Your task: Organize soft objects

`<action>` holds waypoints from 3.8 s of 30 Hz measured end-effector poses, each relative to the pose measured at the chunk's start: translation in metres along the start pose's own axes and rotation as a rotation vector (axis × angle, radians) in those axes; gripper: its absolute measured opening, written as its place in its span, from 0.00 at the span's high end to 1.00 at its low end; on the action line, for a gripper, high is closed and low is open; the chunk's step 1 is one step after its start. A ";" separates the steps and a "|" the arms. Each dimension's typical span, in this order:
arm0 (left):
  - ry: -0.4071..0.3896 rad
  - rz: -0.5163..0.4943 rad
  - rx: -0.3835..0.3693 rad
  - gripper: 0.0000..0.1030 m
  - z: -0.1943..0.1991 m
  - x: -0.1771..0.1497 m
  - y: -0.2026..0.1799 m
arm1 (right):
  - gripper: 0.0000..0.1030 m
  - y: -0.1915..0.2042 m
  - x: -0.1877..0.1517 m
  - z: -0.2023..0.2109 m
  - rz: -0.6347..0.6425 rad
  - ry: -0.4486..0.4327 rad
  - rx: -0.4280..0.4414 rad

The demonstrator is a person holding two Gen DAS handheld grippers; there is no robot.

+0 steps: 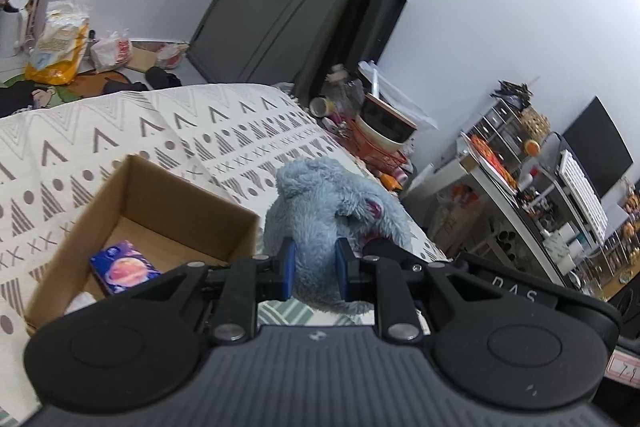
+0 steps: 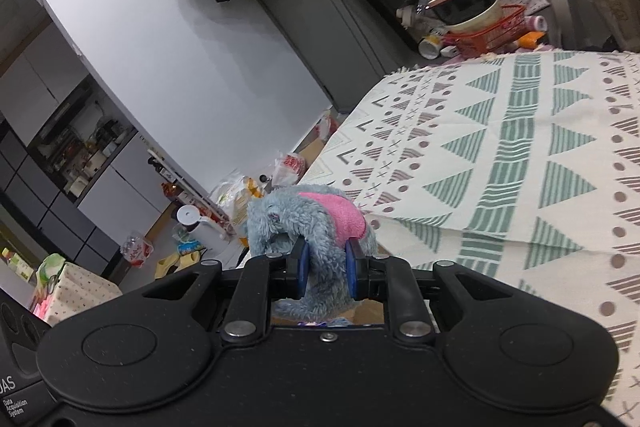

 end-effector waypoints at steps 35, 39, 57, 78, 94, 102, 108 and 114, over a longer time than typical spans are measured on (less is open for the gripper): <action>0.073 0.195 0.271 0.78 -0.053 0.012 0.090 | 0.62 0.010 -0.020 -0.090 0.026 0.134 -0.004; 0.062 0.188 0.303 0.75 -0.047 0.014 0.084 | 0.50 0.004 -0.014 -0.066 0.028 0.102 -0.017; 0.065 -0.063 0.270 0.47 -0.008 -0.016 -0.007 | 0.26 -0.044 -0.001 0.058 -0.005 -0.016 -0.142; 0.042 -0.244 0.165 0.46 0.101 -0.047 -0.105 | 0.00 -0.065 -0.009 0.180 0.017 -0.123 -0.184; 0.084 -0.357 0.132 0.38 0.155 -0.072 -0.135 | 0.00 -0.041 -0.026 0.233 0.128 -0.120 -0.195; 0.089 -0.431 0.186 0.10 0.181 -0.085 -0.144 | 0.00 -0.029 -0.041 0.254 0.195 -0.085 -0.216; 0.086 -0.434 0.210 0.06 0.197 -0.088 -0.143 | 0.00 -0.022 -0.049 0.268 0.223 -0.058 -0.239; 0.082 -0.454 0.202 0.01 0.211 -0.094 -0.145 | 0.00 -0.018 -0.055 0.284 0.244 -0.062 -0.255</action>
Point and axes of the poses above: each gripper's, at about its wrist camera, not at the fingertips, and z roughly against the way its jaws point, y to its left, x to its top, the point moved 2 cm from there along -z, roughly the way its jaws point, and after that the axes turned 1 degree about y, right-handed, at the moved point
